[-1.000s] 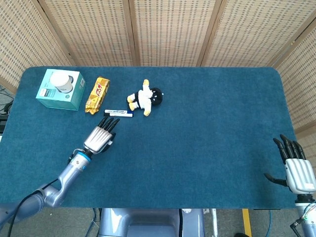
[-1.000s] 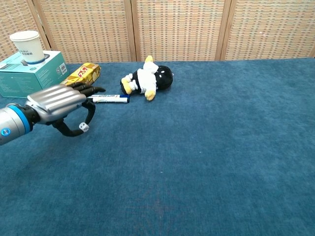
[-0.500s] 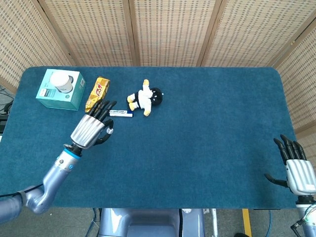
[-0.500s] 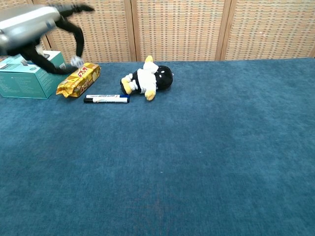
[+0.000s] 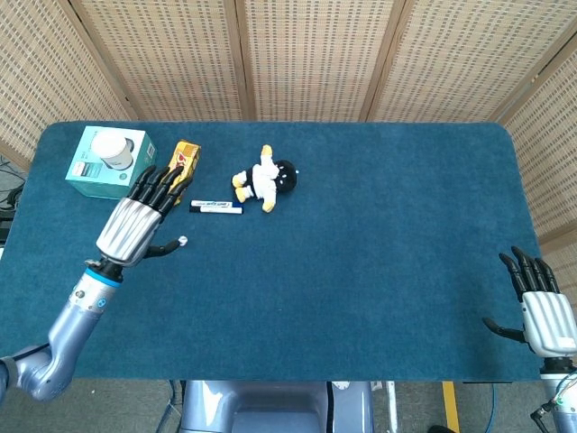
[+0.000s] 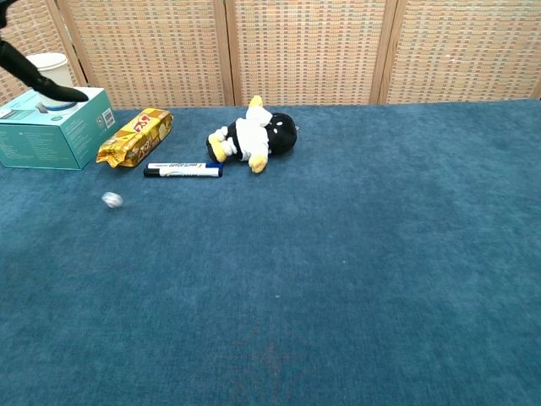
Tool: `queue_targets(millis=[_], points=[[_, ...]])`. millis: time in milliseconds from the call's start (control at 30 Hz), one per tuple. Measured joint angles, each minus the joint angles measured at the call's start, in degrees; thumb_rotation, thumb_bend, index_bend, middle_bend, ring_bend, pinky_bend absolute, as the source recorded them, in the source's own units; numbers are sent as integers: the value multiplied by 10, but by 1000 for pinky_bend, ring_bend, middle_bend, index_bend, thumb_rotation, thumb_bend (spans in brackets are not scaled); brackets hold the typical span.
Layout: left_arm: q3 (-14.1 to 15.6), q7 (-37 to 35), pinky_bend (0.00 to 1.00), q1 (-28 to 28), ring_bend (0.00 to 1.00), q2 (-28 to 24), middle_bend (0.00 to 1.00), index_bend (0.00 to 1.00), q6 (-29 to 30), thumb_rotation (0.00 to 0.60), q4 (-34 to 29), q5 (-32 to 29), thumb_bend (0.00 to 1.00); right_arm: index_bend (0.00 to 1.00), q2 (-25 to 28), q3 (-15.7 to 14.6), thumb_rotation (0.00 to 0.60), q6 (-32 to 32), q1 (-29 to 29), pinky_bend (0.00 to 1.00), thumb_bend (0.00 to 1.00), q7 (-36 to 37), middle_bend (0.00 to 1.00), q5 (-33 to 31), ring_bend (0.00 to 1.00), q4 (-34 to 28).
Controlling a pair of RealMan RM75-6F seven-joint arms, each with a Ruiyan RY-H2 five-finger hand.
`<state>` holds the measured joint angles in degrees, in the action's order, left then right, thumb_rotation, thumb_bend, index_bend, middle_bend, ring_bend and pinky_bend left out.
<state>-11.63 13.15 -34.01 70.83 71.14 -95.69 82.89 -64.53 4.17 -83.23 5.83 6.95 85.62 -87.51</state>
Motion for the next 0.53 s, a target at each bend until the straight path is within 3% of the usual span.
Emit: queue_targets(millis=[267,533], points=[[36,-55,0,88,0,-17,0,0,76,600,6,-16,0,0,1,1,600,-2,-1,0,132,3,0,-1,0,0],[85,-153,0,214,0,-13,0,0,186,600,74,-24,0,0,-2,0,600,-8,-3,0,132,-12,0,3,0,-2]])
